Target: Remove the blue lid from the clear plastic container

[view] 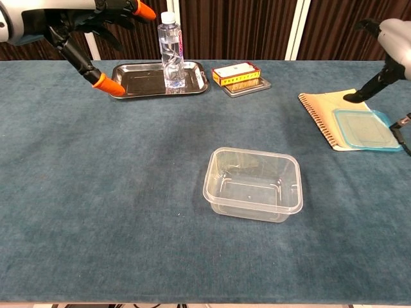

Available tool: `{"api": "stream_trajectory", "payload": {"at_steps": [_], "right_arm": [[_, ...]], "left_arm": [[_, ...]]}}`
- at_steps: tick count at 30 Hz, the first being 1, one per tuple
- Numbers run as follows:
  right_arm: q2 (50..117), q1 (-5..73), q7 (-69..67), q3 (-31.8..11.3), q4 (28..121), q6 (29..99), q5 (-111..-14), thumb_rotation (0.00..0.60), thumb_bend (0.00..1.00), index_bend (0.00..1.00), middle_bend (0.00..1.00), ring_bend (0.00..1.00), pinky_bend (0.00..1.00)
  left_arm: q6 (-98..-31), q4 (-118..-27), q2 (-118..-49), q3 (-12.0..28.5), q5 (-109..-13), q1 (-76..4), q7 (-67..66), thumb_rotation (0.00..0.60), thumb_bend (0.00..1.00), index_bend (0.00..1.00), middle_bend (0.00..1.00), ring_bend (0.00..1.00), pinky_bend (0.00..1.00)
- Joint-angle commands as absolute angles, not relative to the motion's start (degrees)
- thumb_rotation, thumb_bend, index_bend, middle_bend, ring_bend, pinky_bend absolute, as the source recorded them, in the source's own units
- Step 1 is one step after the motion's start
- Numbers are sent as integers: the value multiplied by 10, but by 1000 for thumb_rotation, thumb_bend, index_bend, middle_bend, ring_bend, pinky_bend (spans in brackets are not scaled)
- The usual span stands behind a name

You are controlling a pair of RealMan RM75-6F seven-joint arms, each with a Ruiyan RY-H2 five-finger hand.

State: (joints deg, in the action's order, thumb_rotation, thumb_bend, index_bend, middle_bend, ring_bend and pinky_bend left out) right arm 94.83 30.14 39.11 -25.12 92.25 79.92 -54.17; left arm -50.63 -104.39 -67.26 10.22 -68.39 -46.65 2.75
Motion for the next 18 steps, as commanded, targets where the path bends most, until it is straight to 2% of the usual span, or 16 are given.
{"api": "stream_trajectory", "payload": {"at_steps": [1, 4, 9, 12, 18], "right_arm": [[918, 287, 380, -235, 947, 797, -551, 600, 267, 0, 0, 0, 0], [877, 265, 361, -216, 980, 793, -566, 600, 266, 0, 0, 0, 0], [800, 214, 299, -164, 1032, 801, -632, 600, 265, 0, 0, 0, 0], [741, 169, 237, -111, 1051, 807, -691, 600, 266, 0, 0, 0, 0], [679, 104, 148, -36, 1042, 834, -770, 600, 266, 0, 0, 0, 0]], "left_arm": [[-518, -1052, -667, 94, -694, -456, 18, 600, 0, 23, 6, 0, 165], [-548, -1064, -656, 77, -716, -435, -8, 600, 0, 31, 5, 0, 141], [-634, -1084, -643, 38, -757, -372, -56, 600, 0, 35, 5, 0, 128], [-695, -1096, -631, -1, -790, -319, -95, 600, 0, 34, 3, 0, 117], [-793, -1095, -616, -66, -858, -225, -132, 600, 0, 0, 0, 0, 0]]}}
